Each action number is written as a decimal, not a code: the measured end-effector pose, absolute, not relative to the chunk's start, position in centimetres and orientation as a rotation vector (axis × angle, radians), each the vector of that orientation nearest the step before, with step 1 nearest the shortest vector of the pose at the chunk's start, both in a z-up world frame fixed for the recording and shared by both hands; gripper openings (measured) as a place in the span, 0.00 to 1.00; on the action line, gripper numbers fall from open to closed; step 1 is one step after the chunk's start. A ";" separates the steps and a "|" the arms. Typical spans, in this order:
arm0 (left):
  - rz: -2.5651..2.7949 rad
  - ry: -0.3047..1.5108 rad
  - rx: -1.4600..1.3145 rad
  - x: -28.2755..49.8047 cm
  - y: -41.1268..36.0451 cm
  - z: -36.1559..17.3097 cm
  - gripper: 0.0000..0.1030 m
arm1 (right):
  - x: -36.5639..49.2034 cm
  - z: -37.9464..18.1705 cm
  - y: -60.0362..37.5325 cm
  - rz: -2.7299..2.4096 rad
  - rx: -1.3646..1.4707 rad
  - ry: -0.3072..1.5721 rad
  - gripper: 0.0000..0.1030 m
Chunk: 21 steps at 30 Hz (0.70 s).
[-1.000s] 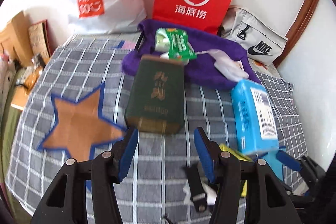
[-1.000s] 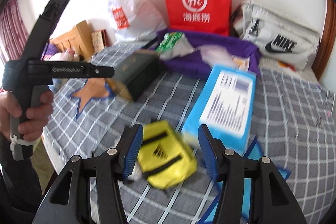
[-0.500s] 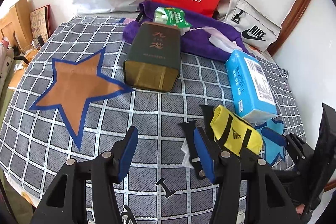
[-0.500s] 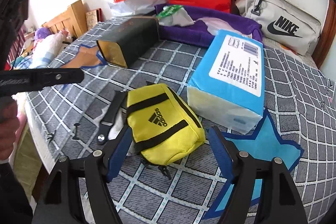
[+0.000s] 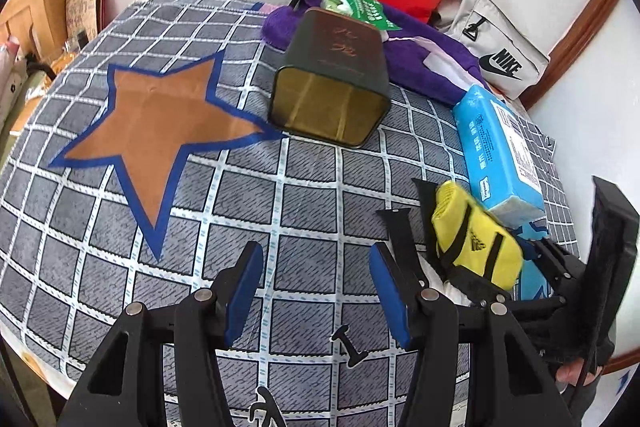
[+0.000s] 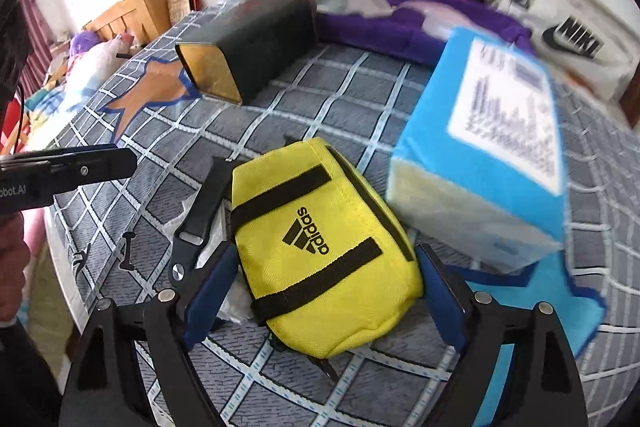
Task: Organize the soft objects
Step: 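Grasp the yellow adidas pouch with the right tool, then lower the left tool to the black watch strap while the right tool lifts the pouch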
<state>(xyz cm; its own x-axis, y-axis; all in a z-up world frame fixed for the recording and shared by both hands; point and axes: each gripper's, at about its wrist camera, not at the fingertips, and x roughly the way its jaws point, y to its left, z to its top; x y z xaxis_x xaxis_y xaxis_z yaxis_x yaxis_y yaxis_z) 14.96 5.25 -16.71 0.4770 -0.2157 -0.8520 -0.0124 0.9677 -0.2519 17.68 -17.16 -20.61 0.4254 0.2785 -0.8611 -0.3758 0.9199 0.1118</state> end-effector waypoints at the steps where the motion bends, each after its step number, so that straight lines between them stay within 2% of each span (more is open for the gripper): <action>1: -0.127 1.070 -0.242 14.9 5.4 -16.8 0.51 | 18.0 -20.8 -17.3 0.408 -0.084 1.067 0.85; 7: -0.130 1.080 -0.253 14.8 5.7 -17.3 0.51 | 17.8 -21.3 -16.1 0.381 -0.166 1.017 0.85; 9: -0.129 1.082 -0.254 14.6 5.8 -17.4 0.51 | 17.6 -21.2 -16.0 0.378 -0.174 1.003 0.82; 11: -0.129 1.079 -0.256 14.5 5.9 -17.4 0.51 | 17.5 -20.8 -16.4 0.371 -0.160 1.002 0.75; 21: -0.168 1.077 -0.223 13.6 4.7 -17.3 0.51 | 13.5 -18.7 -19.4 0.305 -0.109 0.965 0.74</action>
